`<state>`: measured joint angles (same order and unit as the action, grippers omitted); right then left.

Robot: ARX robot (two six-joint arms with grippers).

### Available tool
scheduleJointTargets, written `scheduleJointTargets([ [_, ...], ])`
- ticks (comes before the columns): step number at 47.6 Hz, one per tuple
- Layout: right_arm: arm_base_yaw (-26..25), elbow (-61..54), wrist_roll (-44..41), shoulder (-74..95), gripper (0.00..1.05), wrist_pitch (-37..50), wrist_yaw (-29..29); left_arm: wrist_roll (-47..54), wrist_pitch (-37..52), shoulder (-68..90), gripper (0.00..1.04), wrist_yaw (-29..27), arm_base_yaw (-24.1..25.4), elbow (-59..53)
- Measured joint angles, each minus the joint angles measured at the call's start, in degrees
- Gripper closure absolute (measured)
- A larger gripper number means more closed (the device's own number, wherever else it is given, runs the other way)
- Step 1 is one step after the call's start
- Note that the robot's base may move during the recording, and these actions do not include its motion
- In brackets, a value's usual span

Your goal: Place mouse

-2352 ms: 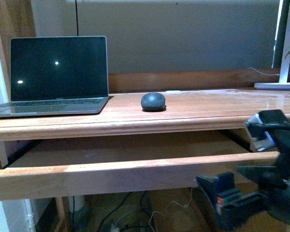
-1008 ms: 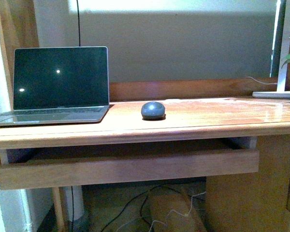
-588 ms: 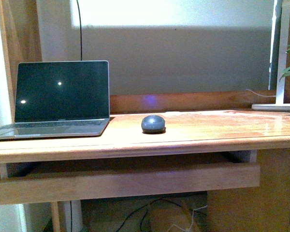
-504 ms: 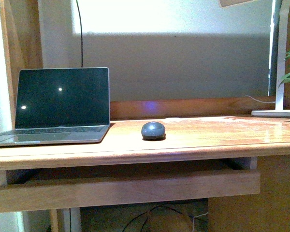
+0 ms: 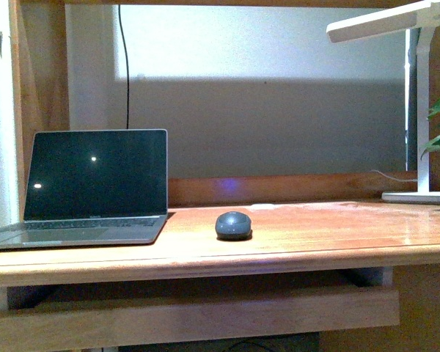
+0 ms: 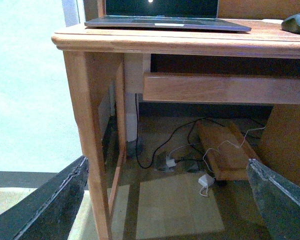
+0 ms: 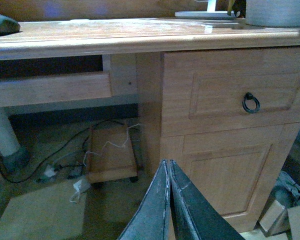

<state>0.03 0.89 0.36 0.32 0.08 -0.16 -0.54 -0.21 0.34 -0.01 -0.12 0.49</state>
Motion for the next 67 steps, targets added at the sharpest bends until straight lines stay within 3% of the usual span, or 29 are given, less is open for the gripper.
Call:
scheduleJointTargets([
  [8,0.0,0.0,0.0,0.02,1.02,0.0,0.0,0.0,0.0,0.0,0.08,0.0,0.0,0.0],
  [23,0.0,0.0,-0.09,0.0,0.41,0.0,0.0,0.0,0.0,0.0,0.08,0.0,0.0,0.0],
  [33,0.0,0.0,-0.07,0.0,0.07,0.0,0.0,0.0,0.0,0.0,0.08,0.0,0.0,0.0],
  [67,0.0,0.0,-0.09,0.02,0.07,0.0,0.0,0.0,0.0,0.0,0.08,0.0,0.0,0.0],
])
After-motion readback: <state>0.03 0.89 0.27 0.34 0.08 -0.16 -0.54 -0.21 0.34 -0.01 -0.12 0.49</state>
